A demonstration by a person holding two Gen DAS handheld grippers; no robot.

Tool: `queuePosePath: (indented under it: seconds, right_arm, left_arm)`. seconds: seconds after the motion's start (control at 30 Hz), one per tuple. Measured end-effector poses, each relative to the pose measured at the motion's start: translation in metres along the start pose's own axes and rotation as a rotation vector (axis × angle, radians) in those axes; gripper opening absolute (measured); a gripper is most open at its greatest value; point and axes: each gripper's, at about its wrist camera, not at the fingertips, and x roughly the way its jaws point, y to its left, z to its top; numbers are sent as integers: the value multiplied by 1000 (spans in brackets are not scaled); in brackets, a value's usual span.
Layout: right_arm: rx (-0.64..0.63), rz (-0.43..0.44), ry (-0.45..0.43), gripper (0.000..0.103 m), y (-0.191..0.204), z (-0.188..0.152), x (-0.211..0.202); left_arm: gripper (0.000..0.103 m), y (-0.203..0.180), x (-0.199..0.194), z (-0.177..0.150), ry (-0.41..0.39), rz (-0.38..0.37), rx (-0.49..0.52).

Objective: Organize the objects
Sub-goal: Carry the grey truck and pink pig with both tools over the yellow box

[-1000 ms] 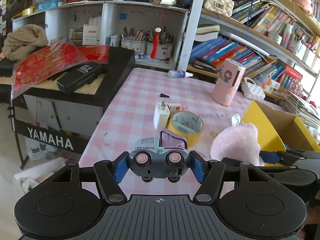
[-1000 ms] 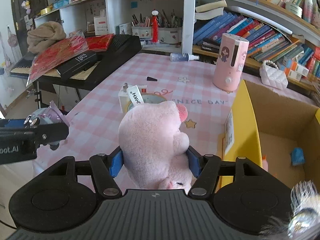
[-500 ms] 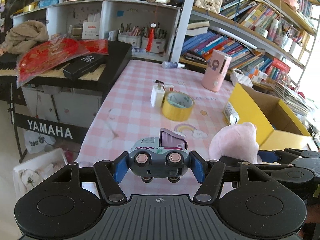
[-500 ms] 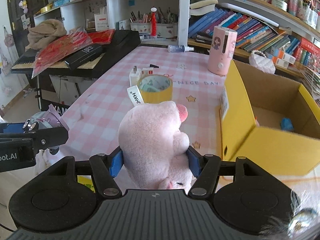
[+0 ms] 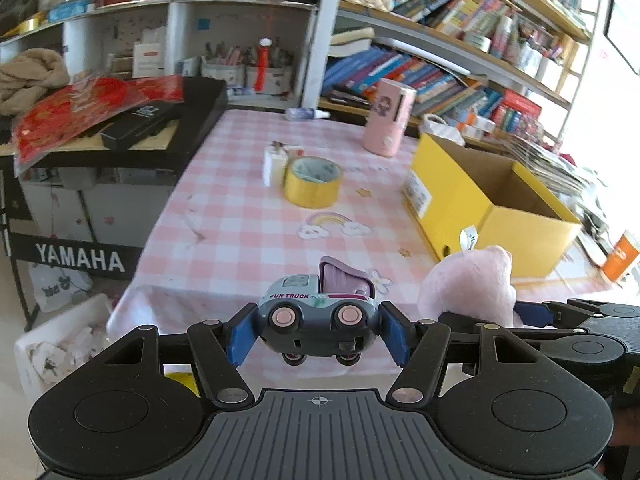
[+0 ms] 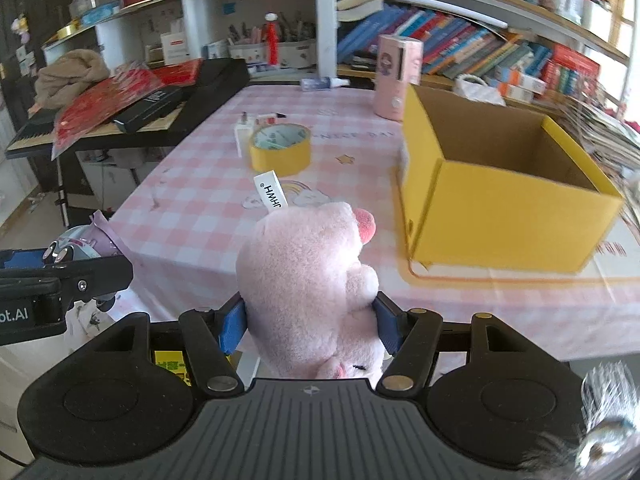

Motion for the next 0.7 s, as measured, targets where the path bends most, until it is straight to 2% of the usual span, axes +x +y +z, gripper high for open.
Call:
queuePosePath:
  seconds: [0.7]
  right_arm:
    - [191,-185,21,62,-59,-47,-42]
  left_arm:
    - [64,-68,15,-7,58,-200,173]
